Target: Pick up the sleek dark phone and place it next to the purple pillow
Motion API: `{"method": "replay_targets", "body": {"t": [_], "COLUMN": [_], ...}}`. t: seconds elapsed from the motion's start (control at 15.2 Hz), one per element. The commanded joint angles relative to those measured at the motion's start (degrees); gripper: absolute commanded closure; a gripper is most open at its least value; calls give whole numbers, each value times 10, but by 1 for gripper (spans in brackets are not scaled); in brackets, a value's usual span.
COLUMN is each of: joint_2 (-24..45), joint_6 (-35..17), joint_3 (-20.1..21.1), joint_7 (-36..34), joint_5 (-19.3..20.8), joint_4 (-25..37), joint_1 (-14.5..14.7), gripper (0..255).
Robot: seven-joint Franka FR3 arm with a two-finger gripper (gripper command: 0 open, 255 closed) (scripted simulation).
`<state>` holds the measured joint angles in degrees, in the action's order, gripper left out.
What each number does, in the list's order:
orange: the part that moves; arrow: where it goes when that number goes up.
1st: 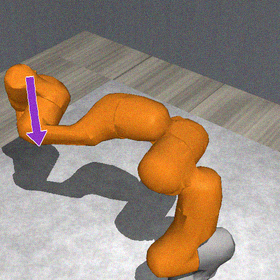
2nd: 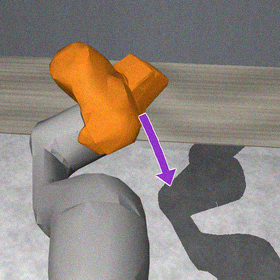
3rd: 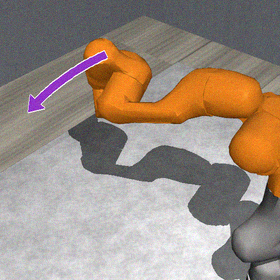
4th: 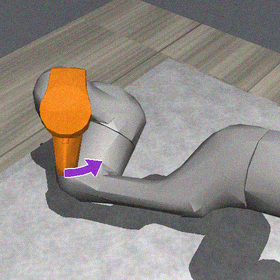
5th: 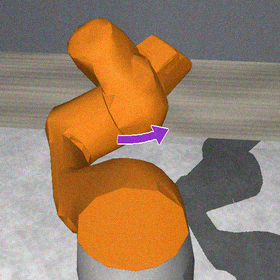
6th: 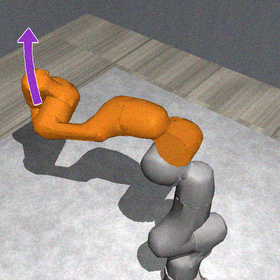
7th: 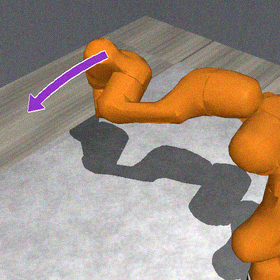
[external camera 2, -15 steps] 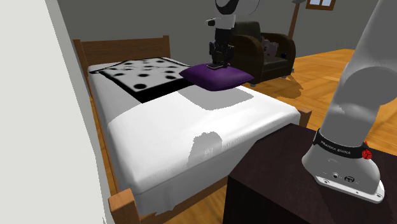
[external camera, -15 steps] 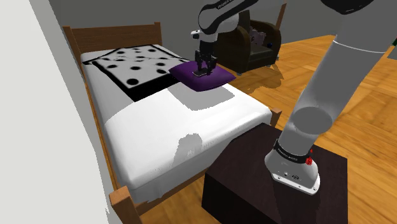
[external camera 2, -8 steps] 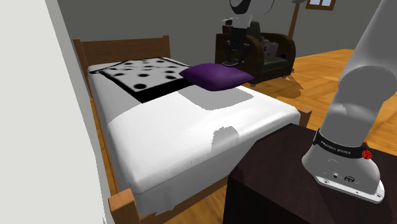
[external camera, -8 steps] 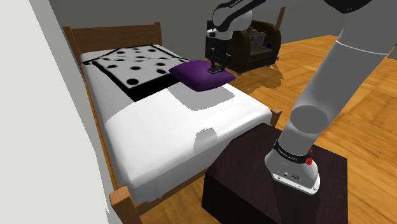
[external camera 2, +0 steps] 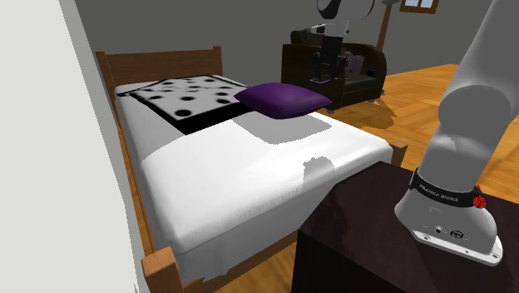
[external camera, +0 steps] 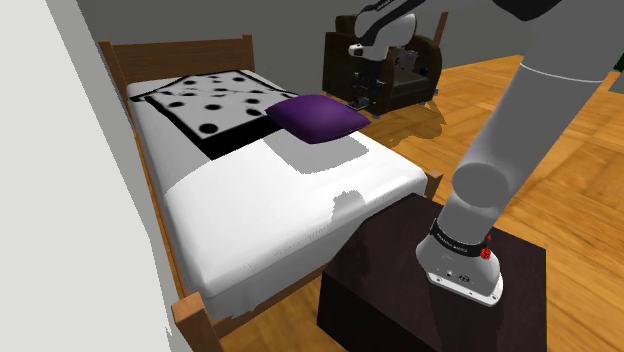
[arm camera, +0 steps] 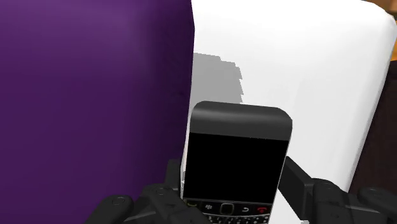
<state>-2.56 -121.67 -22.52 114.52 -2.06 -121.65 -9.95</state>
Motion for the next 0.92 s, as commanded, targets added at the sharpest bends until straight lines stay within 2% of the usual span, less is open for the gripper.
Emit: {"method": "replay_targets", "body": {"t": [0.0, 0.33, 0.86], "joint_2": [11, 49, 76], "joint_6": [4, 17, -41], "joint_3": [-15, -48, -47], "joint_7": [33, 108, 123], "joint_5": [-6, -28, -46], "joint_4": [13, 56, 22], "joint_1": [-13, -46, -48], "gripper": [255, 255, 255]}}
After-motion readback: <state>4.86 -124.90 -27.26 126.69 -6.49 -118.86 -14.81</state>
